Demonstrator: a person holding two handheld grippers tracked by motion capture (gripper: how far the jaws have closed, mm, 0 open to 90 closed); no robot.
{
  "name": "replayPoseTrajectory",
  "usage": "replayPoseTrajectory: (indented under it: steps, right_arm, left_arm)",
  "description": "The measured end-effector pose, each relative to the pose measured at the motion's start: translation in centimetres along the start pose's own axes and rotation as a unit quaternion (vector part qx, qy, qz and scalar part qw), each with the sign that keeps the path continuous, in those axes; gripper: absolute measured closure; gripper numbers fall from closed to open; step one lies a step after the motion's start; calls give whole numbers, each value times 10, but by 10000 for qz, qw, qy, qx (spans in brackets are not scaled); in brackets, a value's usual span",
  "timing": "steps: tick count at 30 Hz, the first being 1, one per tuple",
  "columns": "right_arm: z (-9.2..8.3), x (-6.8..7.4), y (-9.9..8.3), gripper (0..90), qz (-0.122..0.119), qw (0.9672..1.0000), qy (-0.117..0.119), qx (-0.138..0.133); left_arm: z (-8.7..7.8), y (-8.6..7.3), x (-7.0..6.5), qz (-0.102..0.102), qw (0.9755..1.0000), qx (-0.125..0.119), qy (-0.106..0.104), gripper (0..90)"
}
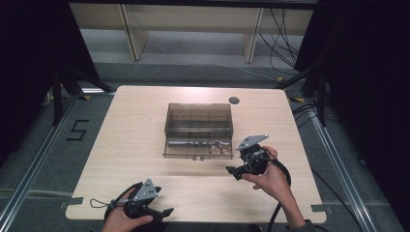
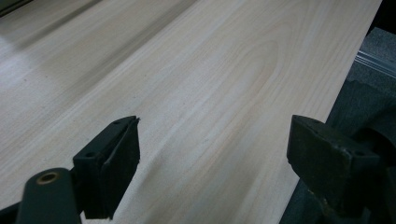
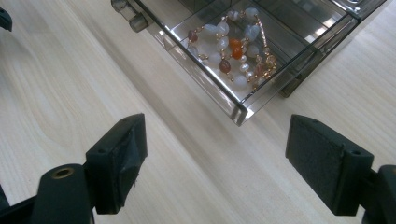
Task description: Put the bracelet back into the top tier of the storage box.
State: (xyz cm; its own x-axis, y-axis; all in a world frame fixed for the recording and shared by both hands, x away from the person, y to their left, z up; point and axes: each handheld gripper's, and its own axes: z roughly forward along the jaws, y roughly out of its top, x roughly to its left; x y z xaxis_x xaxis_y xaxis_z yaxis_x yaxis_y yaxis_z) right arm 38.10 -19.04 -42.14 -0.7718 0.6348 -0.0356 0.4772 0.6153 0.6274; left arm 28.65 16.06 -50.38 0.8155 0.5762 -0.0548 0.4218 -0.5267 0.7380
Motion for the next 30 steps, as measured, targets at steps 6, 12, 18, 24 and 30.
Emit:
replayPoseTrajectory:
  steps: [6, 12, 18, 24, 30]
  right_arm:
    - [3, 4, -8, 212, 128, 9999, -102, -8]
    - [6, 5, -15, 212, 140, 9998, -72, -136]
    - [6, 7, -21, 214, 191, 9998, -12, -97]
    - [6, 9, -29, 213, 240, 9994, -92, -219]
    - [6, 13, -34, 212, 169, 9993, -2, -327]
  left_arm:
    - [0, 0, 0, 3, 10000, 2, -7, 173]
    - [0, 0, 0, 41, 10000, 35, 21, 172]
    - [0, 0, 0, 44, 10000, 39, 18, 172]
    - [0, 0, 0, 7, 10000, 3, 1, 172]
    - [0, 0, 0, 40, 10000, 40, 25, 172]
